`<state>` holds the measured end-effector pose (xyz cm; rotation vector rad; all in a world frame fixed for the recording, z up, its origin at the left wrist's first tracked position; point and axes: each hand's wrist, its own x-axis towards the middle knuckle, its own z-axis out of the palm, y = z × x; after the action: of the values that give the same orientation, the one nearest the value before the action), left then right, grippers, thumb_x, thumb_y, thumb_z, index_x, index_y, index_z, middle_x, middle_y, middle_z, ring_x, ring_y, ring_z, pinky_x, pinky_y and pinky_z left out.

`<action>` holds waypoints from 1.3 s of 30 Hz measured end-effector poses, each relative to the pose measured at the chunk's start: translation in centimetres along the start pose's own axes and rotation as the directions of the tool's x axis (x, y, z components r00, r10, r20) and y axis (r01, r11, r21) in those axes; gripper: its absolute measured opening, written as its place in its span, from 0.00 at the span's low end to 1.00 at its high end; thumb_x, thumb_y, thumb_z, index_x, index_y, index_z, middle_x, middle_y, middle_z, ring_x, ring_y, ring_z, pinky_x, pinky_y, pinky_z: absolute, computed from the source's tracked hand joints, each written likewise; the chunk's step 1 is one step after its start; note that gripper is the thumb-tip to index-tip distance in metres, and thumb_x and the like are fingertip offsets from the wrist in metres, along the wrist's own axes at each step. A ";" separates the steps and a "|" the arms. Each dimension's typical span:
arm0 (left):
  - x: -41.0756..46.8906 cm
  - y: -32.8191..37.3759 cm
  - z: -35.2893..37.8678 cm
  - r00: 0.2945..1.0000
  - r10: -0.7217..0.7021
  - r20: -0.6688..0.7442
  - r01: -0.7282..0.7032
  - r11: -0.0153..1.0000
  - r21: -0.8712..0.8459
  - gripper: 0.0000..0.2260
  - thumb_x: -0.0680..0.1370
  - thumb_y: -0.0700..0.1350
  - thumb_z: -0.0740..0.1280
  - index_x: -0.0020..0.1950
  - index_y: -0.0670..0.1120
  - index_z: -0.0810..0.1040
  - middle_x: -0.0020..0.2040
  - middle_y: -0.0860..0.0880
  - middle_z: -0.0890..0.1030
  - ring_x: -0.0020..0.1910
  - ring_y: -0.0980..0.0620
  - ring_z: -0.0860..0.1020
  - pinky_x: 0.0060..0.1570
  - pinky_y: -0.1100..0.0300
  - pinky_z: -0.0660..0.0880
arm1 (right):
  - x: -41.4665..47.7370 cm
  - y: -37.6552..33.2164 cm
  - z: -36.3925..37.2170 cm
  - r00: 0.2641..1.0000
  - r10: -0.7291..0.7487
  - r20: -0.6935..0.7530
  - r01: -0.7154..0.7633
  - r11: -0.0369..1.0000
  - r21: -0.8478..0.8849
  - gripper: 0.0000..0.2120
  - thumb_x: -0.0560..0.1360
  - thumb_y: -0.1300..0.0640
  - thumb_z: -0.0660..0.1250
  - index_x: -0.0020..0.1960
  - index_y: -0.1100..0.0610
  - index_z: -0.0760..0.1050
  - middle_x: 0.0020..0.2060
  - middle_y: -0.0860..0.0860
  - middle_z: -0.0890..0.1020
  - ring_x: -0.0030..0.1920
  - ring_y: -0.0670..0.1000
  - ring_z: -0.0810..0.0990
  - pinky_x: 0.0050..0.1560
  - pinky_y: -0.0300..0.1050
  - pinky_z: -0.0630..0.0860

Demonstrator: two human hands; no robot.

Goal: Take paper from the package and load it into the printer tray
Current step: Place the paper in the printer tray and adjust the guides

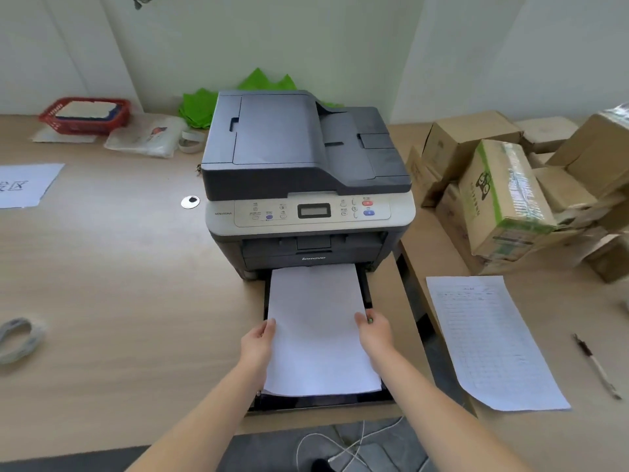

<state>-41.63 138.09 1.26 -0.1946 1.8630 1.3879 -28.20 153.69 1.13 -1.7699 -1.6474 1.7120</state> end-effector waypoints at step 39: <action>2.5 -1.3 2.6 0.923 0.288 -0.254 -0.231 0.945 0.230 0.12 0.79 0.43 0.64 0.60 0.43 0.78 0.53 0.45 0.81 0.51 0.47 0.78 0.49 0.59 0.69 | 4.2 2.4 1.2 0.985 -0.158 -0.075 0.158 0.987 -0.009 0.18 0.80 0.54 0.64 0.67 0.59 0.73 0.62 0.59 0.79 0.63 0.60 0.77 0.61 0.53 0.73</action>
<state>-41.33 140.64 -1.58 -0.0472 2.3228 1.3958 -28.95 155.40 -3.48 -1.6353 -1.7082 1.5561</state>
